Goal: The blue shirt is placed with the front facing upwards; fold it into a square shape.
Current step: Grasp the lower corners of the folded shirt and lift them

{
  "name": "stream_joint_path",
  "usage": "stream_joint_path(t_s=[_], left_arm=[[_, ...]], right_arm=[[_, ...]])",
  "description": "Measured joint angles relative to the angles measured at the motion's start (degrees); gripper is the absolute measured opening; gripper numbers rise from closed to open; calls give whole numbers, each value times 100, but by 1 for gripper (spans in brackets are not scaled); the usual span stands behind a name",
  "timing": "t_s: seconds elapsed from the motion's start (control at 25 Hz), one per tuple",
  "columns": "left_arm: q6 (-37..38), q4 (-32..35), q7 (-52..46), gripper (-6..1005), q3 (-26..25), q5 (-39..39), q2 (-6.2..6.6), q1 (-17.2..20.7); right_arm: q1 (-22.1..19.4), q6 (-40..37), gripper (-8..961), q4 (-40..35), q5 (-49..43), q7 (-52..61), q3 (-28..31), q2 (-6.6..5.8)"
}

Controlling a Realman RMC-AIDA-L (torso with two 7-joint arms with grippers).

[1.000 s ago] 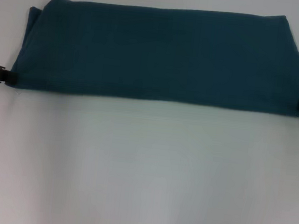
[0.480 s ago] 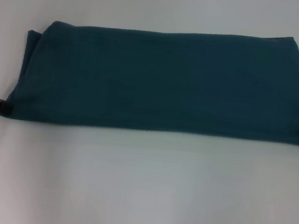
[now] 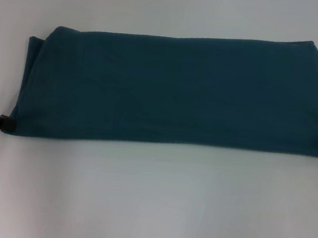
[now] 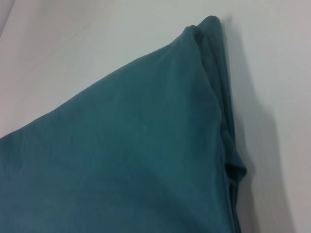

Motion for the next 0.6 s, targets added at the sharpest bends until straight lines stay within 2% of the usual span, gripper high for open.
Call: stream_joint_path(t_s=[0.16,0.44,0.52,0.6], left_arm=[[7,-15,1,23,-21,1,0,2],[78,-59,-89,24,-37,-1,2,-5],[85,-89,-146,53,-42,2,14,-8],[85,-150,-186,83,-50,3,18,5]], right_arm=[[3,-5,24,-21,-3,1,4,-2],[68,-230,28,-72,13,53,83,-95],[91,-361,29,-148,22,54,207,-107],[123,-515,94,-270,31,54,376,-111]])
